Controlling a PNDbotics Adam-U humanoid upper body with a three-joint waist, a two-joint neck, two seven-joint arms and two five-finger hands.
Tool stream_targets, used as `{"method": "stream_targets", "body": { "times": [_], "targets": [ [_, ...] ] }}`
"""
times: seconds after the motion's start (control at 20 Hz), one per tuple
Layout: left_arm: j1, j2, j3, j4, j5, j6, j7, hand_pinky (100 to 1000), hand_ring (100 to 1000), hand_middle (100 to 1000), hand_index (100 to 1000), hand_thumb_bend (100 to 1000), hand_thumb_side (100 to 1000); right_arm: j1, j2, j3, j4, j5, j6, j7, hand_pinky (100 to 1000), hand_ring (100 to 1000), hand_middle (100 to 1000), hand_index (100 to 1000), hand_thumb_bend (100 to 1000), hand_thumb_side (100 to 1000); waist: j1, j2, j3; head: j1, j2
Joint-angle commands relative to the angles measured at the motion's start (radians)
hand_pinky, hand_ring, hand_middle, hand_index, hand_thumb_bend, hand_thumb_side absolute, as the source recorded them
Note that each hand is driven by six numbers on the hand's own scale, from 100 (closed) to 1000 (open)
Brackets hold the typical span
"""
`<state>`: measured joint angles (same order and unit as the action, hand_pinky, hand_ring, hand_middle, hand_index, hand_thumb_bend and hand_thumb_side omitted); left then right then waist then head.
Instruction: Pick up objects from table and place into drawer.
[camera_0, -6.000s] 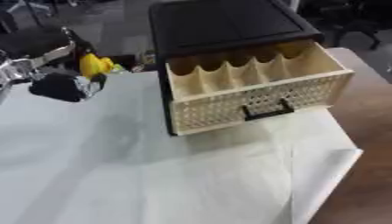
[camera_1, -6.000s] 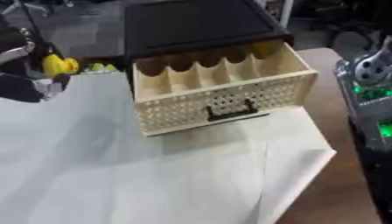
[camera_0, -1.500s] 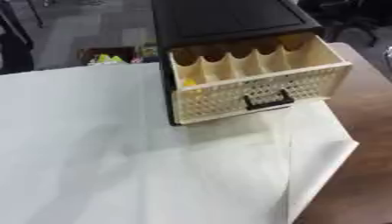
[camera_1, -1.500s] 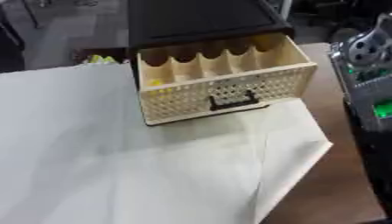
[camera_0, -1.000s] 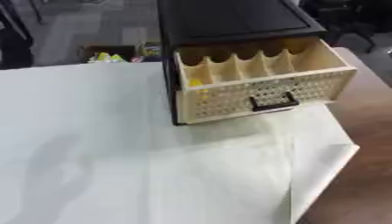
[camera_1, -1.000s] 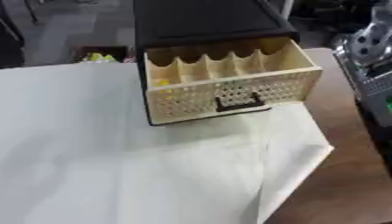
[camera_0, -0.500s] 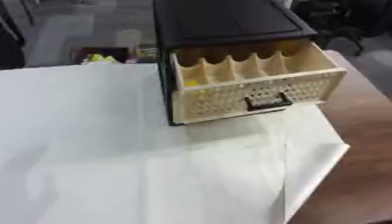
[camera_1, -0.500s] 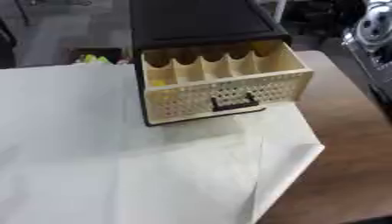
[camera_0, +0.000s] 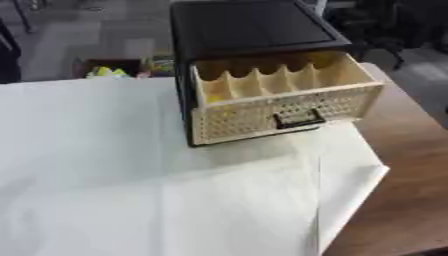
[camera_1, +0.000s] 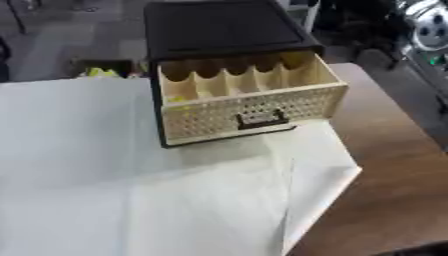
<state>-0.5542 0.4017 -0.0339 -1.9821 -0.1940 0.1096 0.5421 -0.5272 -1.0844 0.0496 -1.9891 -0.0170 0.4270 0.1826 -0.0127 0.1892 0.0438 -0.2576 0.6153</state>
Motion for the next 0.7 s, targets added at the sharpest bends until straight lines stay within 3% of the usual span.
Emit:
{"method": "stream_targets", "body": {
  "times": [0.05, 0.25, 0.7],
  "targets": [
    [-0.008, 0.011, 0.008, -0.018, 0.004, -0.002, -0.006, 591, 615, 570, 824, 100, 981, -0.011, -0.057, 0.005, -0.011, -0.054, -0.018, 0.077, 183, 387, 433, 719, 100, 1000, -0.002, -0.020, -0.002, -0.004, 0.002],
    [-0.006, 0.011, 0.004, -0.018, 0.006, -0.004, -0.015, 591, 615, 570, 824, 100, 982, -0.020, -0.068, 0.036, -0.011, -0.099, -0.015, 0.147, 187, 392, 446, 723, 100, 1000, -0.001, -0.022, -0.005, -0.008, 0.001],
    [-0.005, 0.014, 0.000, -0.018, 0.008, -0.004, -0.026, 591, 615, 571, 823, 100, 981, -0.019, -0.073, 0.108, -0.011, -0.209, 0.059, 0.236, 165, 383, 455, 775, 100, 1000, 0.002, -0.021, -0.007, -0.011, -0.003]
  ]
}}
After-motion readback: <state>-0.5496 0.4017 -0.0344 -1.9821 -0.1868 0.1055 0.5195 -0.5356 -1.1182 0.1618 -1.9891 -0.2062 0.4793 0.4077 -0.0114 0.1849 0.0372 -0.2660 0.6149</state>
